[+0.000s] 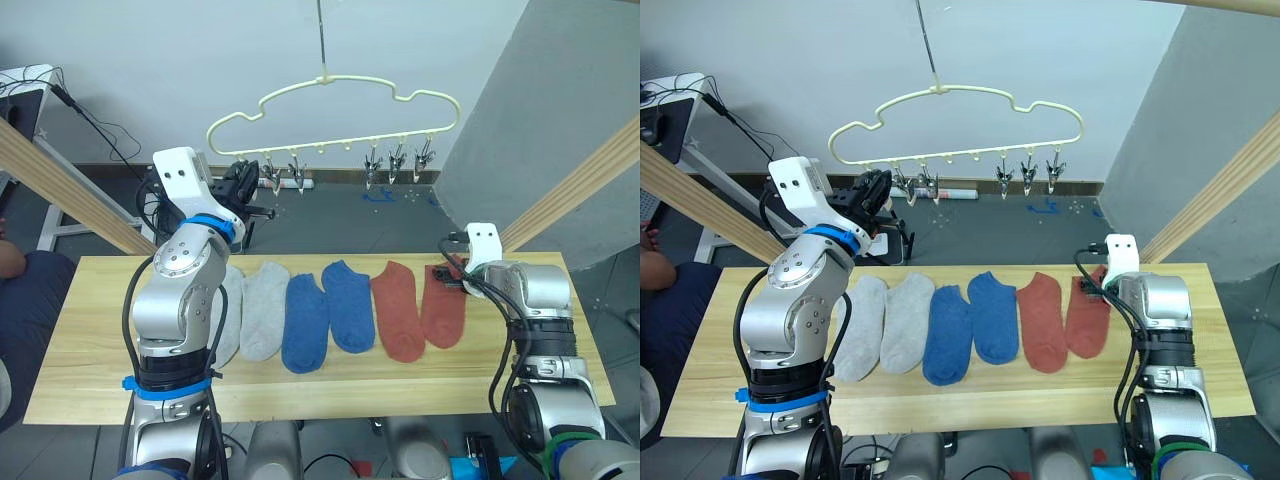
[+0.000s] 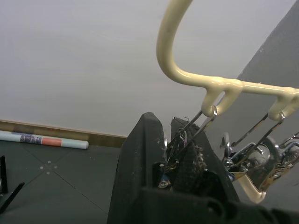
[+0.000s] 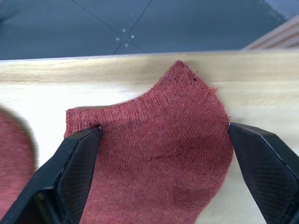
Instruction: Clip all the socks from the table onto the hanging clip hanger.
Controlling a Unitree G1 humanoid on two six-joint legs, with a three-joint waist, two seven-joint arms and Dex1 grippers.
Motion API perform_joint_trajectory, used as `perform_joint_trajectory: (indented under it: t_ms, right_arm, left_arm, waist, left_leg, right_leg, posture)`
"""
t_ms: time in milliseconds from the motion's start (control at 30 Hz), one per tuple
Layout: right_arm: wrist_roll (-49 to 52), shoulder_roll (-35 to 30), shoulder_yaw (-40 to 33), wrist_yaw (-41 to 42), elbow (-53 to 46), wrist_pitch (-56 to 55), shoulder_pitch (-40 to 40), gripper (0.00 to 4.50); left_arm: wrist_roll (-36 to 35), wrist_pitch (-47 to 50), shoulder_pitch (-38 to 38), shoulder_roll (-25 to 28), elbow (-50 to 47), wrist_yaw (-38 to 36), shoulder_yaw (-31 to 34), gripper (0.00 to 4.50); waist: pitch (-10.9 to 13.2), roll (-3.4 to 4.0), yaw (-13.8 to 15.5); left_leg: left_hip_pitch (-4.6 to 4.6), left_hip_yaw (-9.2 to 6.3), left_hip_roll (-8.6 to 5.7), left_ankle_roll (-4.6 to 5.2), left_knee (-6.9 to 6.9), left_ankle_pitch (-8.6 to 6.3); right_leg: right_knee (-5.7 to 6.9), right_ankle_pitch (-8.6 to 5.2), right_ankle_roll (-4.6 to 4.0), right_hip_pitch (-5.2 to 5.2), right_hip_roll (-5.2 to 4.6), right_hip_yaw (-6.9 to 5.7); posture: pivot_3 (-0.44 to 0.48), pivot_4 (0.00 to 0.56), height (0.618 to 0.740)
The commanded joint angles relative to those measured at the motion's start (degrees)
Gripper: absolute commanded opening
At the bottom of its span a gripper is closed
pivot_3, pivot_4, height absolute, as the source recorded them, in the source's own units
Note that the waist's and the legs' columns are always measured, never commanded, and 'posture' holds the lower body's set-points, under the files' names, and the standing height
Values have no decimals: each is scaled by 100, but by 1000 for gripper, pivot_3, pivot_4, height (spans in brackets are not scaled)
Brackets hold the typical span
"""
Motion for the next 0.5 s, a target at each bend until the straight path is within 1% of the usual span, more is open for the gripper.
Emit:
perform_joint_trajectory:
  t_ms: [33, 300, 333, 367, 400, 433, 500]
  right_arm:
    - [-18, -72, 22, -61, -144, 123, 106, 4479]
    - [41, -72, -75, -82, -165, 307, 125, 4479]
    - [32, -80, -64, -89, -162, 303, 131, 4106]
    - [31, -87, -62, -93, -165, 309, 136, 3890]
    - [32, -92, -60, -95, -168, 312, 139, 3510]
    - [34, -93, -63, -96, -171, 318, 140, 3224]
    - [28, -106, -54, -104, -159, 308, 139, 2433]
  left_arm:
    - [10, -11, 48, 5, -193, 14, 9, 272]
    - [13, -15, 66, -4, -198, 17, 1, 272]
    - [15, -16, 65, -4, -195, 16, -1, 272]
    - [15, -14, 65, -6, -199, 18, -4, 272]
    - [15, -12, 65, -8, -203, 20, -6, 272]
    - [15, -11, 66, -10, -206, 21, -7, 272]
    - [10, -9, 65, -8, -204, 19, -2, 272]
  waist:
    - [0, 0, 3]
    - [0, 0, 3]
    - [0, 0, 3]
    - [0, 0, 2]
    - [0, 0, 2]
    - [0, 0, 1]
    - [0, 0, 1]
  left_leg:
    - [0, 0, 0, 0, 0, 0]
    - [0, 1, 0, 0, -1, 0]
    - [0, 1, 0, 0, -1, 0]
    - [0, 1, 0, 0, -1, 0]
    - [0, 1, 0, 0, -1, 0]
    - [0, 1, 0, 0, -1, 0]
    - [0, 1, 0, 0, -1, 0]
  right_leg:
    - [-1, 0, 0, 0, 0, 0]
    - [-1, 0, 0, 0, 0, 0]
    - [-1, 0, 0, 0, 0, 0]
    - [-1, 0, 0, 0, 0, 0]
    - [-1, 0, 0, 0, 0, 0]
    - [-1, 0, 0, 0, 0, 0]
    - [-1, 0, 0, 0, 0, 0]
  posture:
    - [-148, 370, 740]
    - [-148, 375, 740]
    - [-148, 375, 740]
    - [-147, 375, 740]
    - [-147, 375, 740]
    - [-147, 375, 740]
    - [-147, 375, 740]
